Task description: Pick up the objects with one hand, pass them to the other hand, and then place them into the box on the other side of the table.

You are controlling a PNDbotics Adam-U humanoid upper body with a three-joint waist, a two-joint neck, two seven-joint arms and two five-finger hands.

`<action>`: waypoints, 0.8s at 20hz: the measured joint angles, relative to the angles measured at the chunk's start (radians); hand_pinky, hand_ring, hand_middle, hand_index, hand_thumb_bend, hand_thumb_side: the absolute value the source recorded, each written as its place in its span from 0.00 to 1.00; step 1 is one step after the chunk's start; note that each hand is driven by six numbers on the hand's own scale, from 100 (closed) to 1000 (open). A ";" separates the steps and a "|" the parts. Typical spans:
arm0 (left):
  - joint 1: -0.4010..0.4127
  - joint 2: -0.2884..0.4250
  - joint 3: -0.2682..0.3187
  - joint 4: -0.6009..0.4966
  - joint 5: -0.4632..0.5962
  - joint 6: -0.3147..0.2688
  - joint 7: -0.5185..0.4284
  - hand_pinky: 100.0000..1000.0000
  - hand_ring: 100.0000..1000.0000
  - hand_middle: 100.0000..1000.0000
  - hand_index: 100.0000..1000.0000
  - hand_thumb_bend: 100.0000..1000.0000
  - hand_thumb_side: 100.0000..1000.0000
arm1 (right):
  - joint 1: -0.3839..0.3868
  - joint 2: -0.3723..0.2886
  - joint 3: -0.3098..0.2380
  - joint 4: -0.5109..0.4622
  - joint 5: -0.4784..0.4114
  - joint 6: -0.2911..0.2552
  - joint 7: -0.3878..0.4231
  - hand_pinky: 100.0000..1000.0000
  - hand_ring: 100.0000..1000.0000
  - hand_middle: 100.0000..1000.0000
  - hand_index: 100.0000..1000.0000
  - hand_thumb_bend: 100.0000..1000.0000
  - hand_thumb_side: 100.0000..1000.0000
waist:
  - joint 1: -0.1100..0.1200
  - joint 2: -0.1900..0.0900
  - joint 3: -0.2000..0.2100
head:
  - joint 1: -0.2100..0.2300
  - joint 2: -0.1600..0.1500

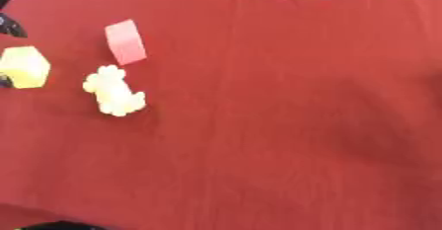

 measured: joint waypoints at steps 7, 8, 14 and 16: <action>-0.001 -0.017 0.000 0.027 0.001 -0.007 -0.009 0.90 0.83 0.74 0.79 0.77 0.00 | 0.000 0.006 0.000 0.000 0.000 -0.001 0.001 0.98 1.00 1.00 1.00 0.00 0.66 | -0.002 0.003 -0.003 | 0.003 0.000; -0.001 -0.018 0.000 0.028 0.001 -0.009 -0.011 0.89 0.83 0.74 0.79 0.76 0.00 | 0.000 0.006 0.000 0.000 0.000 -0.001 0.001 0.98 1.00 1.00 1.00 0.00 0.66 | -0.002 0.003 -0.003 | 0.003 0.000; -0.004 -0.021 0.001 0.033 -0.001 -0.011 -0.024 0.85 0.81 0.71 0.74 0.71 0.00 | 0.000 0.006 0.000 0.000 0.001 -0.002 0.002 0.98 1.00 1.00 1.00 0.00 0.66 | -0.002 0.003 -0.004 | 0.005 0.000; -0.007 -0.021 0.001 0.033 -0.004 -0.010 -0.024 0.83 0.80 0.69 0.72 0.69 0.00 | 0.000 0.006 0.000 0.000 0.001 -0.002 0.002 0.98 1.00 1.00 1.00 0.00 0.66 | -0.001 0.003 -0.004 | 0.005 0.000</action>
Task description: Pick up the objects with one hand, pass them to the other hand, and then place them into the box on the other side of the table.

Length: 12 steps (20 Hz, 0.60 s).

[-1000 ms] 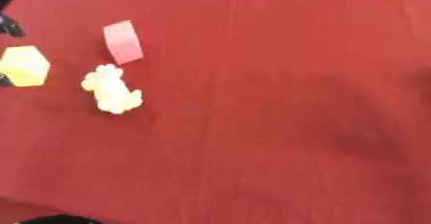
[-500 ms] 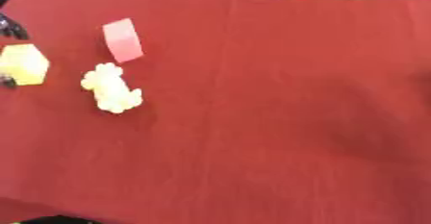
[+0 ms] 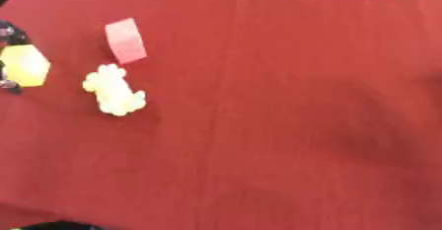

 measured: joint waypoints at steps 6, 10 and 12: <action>-0.001 0.000 0.000 0.006 -0.010 0.005 0.001 0.77 0.75 0.63 0.66 0.64 0.00 | 0.001 0.001 0.000 0.000 0.004 0.000 0.000 0.98 1.00 1.00 1.00 0.00 0.66 | 0.000 0.000 0.000 | 0.005 0.000; -0.001 0.000 0.000 0.006 -0.017 0.008 0.001 0.73 0.72 0.59 0.62 0.61 0.00 | 0.001 0.003 0.000 0.000 0.004 0.000 0.000 0.98 1.00 1.00 1.00 0.00 0.66 | 0.000 0.000 0.000 | 0.008 0.001; -0.001 0.000 0.000 0.007 -0.018 0.012 0.004 0.72 0.71 0.56 0.60 0.58 0.00 | 0.001 0.003 0.000 0.000 0.004 0.000 -0.001 0.98 1.00 1.00 1.00 0.00 0.66 | -0.001 0.000 0.000 | 0.008 0.001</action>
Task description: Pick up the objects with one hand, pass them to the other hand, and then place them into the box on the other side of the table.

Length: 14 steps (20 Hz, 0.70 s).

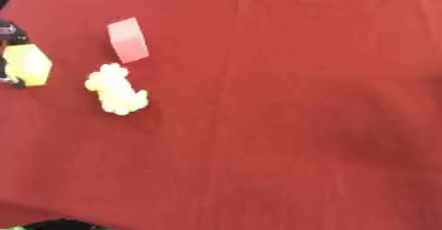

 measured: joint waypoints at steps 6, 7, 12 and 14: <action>0.000 0.000 0.000 0.001 0.007 0.010 0.006 0.67 0.64 0.50 0.50 0.44 0.00 | 0.001 0.004 -0.001 0.000 0.000 0.000 -0.001 0.98 1.00 1.00 1.00 0.00 0.65 | -0.002 0.000 0.000 | 0.000 0.001; 0.000 0.000 0.001 -0.003 0.016 0.012 0.007 0.67 0.63 0.49 0.49 0.39 0.00 | 0.001 0.004 -0.001 0.000 0.000 0.000 -0.001 0.98 1.00 1.00 1.00 0.00 0.65 | -0.002 0.000 0.001 | 0.000 0.001; 0.011 0.003 0.011 -0.078 0.108 0.016 0.003 0.66 0.59 0.46 0.47 0.27 0.00 | 0.008 0.004 -0.006 0.000 0.000 -0.001 -0.005 0.98 1.00 1.00 1.00 0.00 0.65 | -0.002 -0.002 0.005 | 0.000 0.002; 0.022 0.014 0.012 -0.128 0.153 0.017 0.002 0.66 0.59 0.46 0.47 0.26 0.00 | 0.008 0.004 -0.006 0.000 -0.001 -0.002 -0.005 0.98 1.00 1.00 1.00 0.00 0.65 | -0.001 -0.004 0.006 | 0.001 0.008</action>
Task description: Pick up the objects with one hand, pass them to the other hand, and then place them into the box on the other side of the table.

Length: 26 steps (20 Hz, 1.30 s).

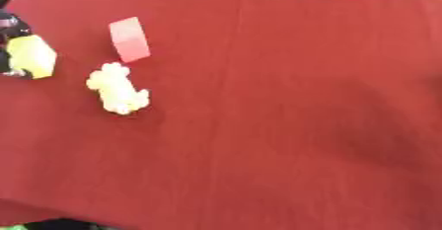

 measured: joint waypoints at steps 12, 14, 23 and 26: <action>0.108 0.050 0.007 -0.391 0.348 0.040 0.087 0.67 0.56 0.44 0.48 0.00 0.00 | 0.000 -0.001 0.000 0.000 -0.012 -0.001 -0.001 0.98 1.00 1.00 1.00 0.00 0.63 | -0.002 -0.006 0.007 | -0.001 0.001; 0.122 0.054 0.001 -0.448 0.384 0.057 0.108 0.66 0.55 0.43 0.48 0.00 0.00 | 0.000 -0.001 0.000 0.000 -0.014 -0.002 -0.002 0.98 1.00 1.00 1.00 0.00 0.63 | -0.004 -0.008 0.007 | -0.004 0.000; 0.154 0.019 -0.034 -0.612 0.473 0.160 0.220 0.67 0.52 0.43 0.49 0.00 0.00 | -0.011 -0.002 0.001 -0.003 -0.035 -0.003 -0.002 0.98 1.00 1.00 1.00 0.00 0.61 | -0.008 -0.019 0.007 | -0.047 -0.018; 0.154 -0.025 -0.045 -0.638 0.500 0.192 0.252 0.67 0.51 0.42 0.49 0.00 0.04 | -0.023 -0.007 0.007 -0.011 -0.046 -0.006 0.001 0.98 1.00 1.00 1.00 0.00 0.59 | -0.011 -0.024 0.007 | -0.060 -0.019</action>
